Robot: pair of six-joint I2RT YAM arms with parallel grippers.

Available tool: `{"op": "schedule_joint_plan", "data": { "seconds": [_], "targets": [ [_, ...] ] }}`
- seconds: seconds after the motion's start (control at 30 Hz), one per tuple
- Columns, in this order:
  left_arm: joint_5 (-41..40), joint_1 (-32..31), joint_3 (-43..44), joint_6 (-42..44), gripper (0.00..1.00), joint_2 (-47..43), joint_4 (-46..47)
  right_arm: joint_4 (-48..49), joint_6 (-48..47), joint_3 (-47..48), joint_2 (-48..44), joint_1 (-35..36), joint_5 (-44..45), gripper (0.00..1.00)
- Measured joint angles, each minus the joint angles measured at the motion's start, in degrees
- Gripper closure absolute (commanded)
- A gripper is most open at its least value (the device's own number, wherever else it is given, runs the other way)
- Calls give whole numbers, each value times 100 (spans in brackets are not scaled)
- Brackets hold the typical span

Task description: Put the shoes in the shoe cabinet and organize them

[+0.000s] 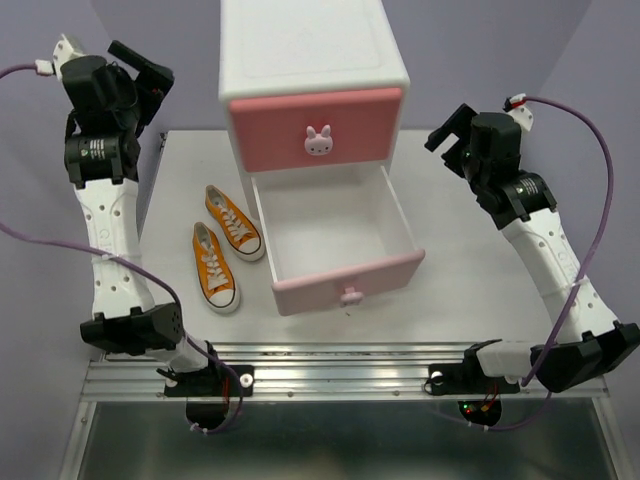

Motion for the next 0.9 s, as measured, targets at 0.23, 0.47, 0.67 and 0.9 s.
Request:
{"op": "schedule_joint_plan", "data": {
  "seconds": [0.23,0.47,0.67,0.9],
  "targets": [
    [-155,798,-2675,162,1,-1622,-422,-61,144,-61,243,-354,-286,0],
    [181,929,-5661,413,1,-2334,-815,-365,146,-63,365,-361,-549,0],
    [415,929,-6706,673,1,-2398,-745,-494,170,-184,369,-361,-682,0],
    [570,748,-7296,776,1,-2365,-295,-533,186,-197,428,-361,-824,0]
  ]
}}
